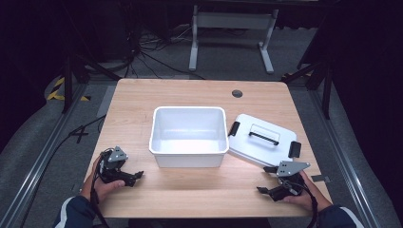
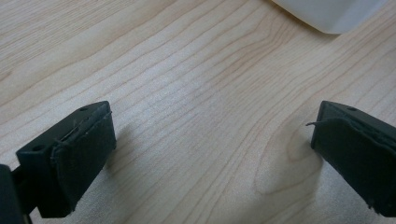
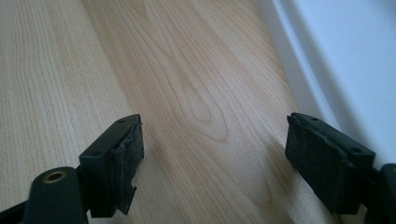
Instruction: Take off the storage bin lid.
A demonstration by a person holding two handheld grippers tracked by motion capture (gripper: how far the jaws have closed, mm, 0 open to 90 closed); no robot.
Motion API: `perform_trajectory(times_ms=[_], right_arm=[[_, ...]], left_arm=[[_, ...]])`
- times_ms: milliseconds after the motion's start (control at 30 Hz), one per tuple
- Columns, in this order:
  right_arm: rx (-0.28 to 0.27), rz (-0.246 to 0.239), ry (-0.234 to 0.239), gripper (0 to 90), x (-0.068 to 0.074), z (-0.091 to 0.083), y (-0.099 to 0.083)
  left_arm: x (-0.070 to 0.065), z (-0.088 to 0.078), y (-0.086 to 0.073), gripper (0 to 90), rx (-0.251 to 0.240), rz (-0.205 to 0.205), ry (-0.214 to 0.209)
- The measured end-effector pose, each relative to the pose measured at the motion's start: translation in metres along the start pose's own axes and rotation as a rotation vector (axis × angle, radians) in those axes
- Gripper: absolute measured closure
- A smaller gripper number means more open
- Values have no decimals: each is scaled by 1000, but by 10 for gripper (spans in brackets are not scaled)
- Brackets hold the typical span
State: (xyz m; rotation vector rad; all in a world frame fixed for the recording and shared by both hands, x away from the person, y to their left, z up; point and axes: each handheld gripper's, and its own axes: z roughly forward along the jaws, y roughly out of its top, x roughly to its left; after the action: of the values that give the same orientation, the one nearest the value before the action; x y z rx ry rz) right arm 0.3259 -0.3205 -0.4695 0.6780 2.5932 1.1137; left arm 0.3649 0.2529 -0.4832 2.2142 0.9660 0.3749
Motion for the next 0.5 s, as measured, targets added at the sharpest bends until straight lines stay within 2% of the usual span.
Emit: perform_trajectory(times_ms=[500], right_arm=[[-1, 1, -3, 194, 0, 0, 0]], left_arm=[[0, 0, 0, 2, 0, -4, -6]])
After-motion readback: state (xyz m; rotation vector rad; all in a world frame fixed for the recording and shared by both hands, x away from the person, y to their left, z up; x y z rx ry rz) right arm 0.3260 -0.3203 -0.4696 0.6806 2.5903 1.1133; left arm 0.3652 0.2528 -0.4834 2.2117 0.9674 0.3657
